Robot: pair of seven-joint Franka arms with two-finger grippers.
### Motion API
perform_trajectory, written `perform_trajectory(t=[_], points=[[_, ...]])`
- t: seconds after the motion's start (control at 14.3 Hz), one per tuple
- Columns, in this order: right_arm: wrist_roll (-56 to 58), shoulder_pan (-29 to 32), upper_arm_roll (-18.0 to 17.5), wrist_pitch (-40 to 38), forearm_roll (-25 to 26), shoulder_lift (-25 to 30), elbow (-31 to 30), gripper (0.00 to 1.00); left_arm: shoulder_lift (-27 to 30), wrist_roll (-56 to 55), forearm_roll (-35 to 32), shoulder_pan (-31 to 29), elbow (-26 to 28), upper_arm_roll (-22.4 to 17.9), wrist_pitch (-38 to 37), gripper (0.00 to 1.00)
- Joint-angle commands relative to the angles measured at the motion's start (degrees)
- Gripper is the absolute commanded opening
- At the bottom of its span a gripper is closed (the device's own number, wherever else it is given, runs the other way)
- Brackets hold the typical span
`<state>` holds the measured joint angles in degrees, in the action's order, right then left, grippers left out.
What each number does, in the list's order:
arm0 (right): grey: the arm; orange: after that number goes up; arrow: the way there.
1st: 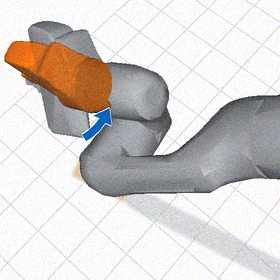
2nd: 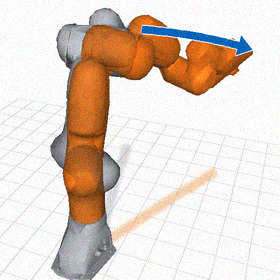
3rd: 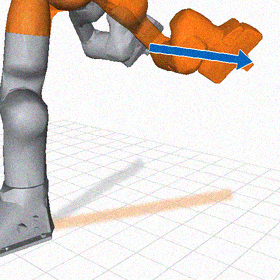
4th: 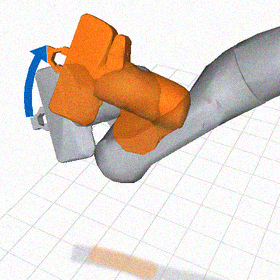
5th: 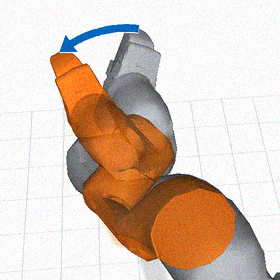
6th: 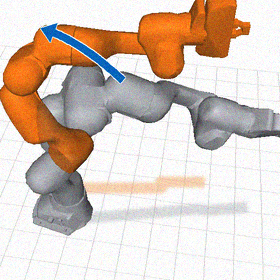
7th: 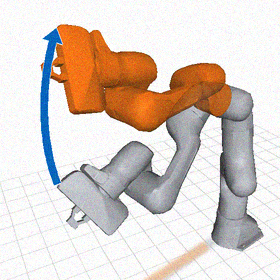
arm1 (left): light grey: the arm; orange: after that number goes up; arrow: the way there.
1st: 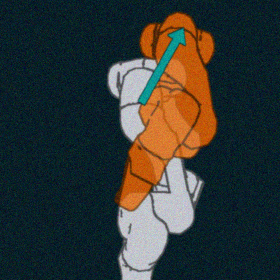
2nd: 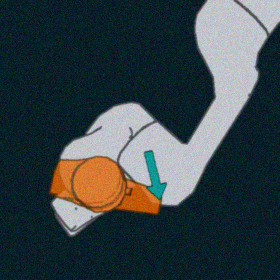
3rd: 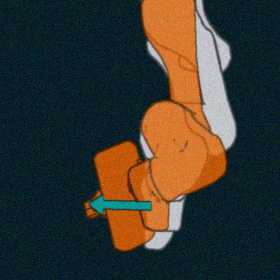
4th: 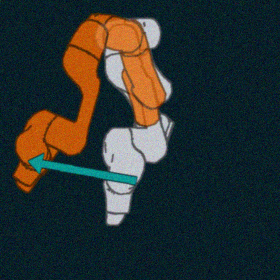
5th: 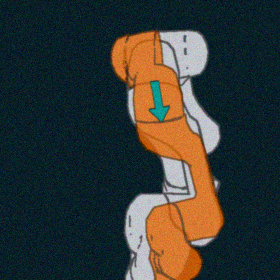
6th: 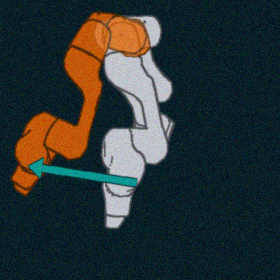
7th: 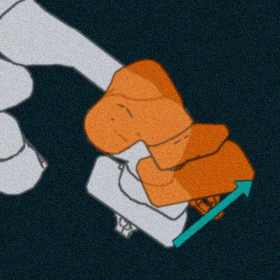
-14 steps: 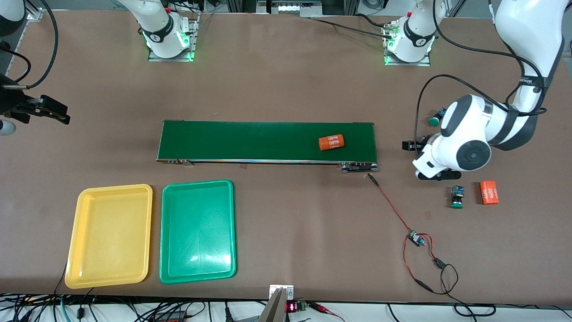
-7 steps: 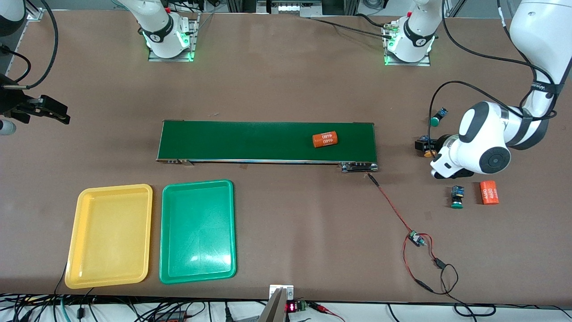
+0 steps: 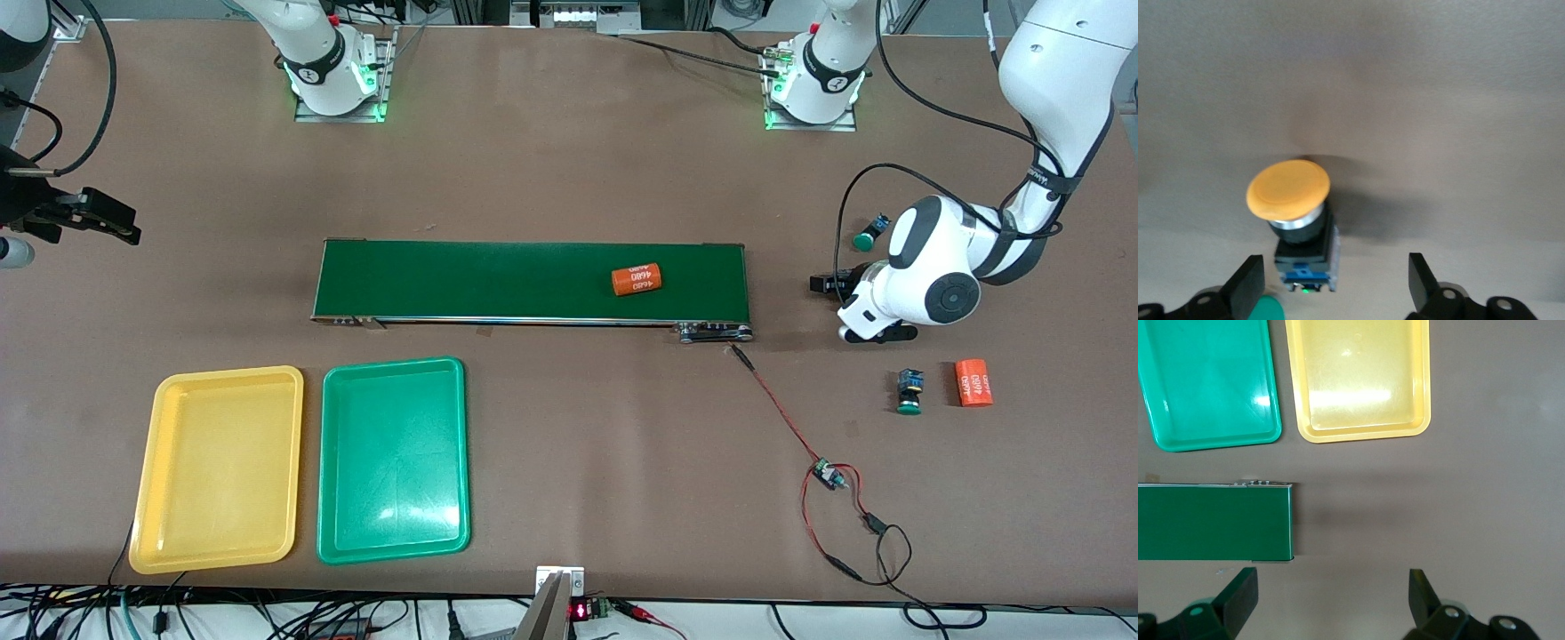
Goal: Sort buttons by color to trays
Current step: 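Move the left gripper back and grasp the yellow-capped button, then place the yellow-capped button on the conveyor with the left gripper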
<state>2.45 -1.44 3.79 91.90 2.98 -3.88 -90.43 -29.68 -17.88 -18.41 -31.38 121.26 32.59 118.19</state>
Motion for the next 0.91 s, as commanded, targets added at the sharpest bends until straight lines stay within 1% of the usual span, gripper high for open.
perform_trajectory(t=[0.0, 0.07, 0.14, 0.28, 0.35, 0.56, 0.63, 0.84], points=[[0.2, 0.5, -0.2, -0.1, -1.1, 1.1, -0.9, 1.00, 0.1, 0.7, -2.4, -0.7, 0.6, 0.0, 0.7, 0.81], [0.2, 0.5, -0.2, -0.1, -1.1, 1.1, -0.9, 1.00, 0.1, 0.7, -2.4, -0.7, 0.6, 0.0, 0.7, 0.64], [0.1, 0.5, -0.1, -0.1, -2.0, 1.1, -0.9, 1.00, 0.1, 0.7, -2.4, -0.7, 0.6, 0.0, 0.7, 0.50], [0.2, 1.9, -0.2, 0.0, -4.7, 1.1, -0.9, 1.00, 0.1, 0.8, -2.4, -0.6, 0.5, 0.0, 0.5, 0.30], [0.3, 1.9, -0.3, -0.1, -4.6, 1.1, -0.9, 1.00, 0.1, 0.8, -2.4, -0.6, 0.3, 0.0, 0.3, 0.23], [0.3, 2.1, -0.2, -0.4, -4.6, 1.1, -0.9, 1.00, 1.1, 0.7, -2.4, -0.4, -1.2, 0.8, -2.1, 0.23], [0.3, 2.1, -0.2, -0.3, -4.5, 1.1, -0.9, 1.00, 1.5, 0.7, -2.4, 0.0, -3.0, 1.2, -4.7, 0.22], [0.3, 2.1, -0.3, -1.5, -4.6, 1.2, -0.9, 1.00, 1.5, -1.5, -1.5, 0.0, -10.6, 7.4, -15.1, 0.22]])
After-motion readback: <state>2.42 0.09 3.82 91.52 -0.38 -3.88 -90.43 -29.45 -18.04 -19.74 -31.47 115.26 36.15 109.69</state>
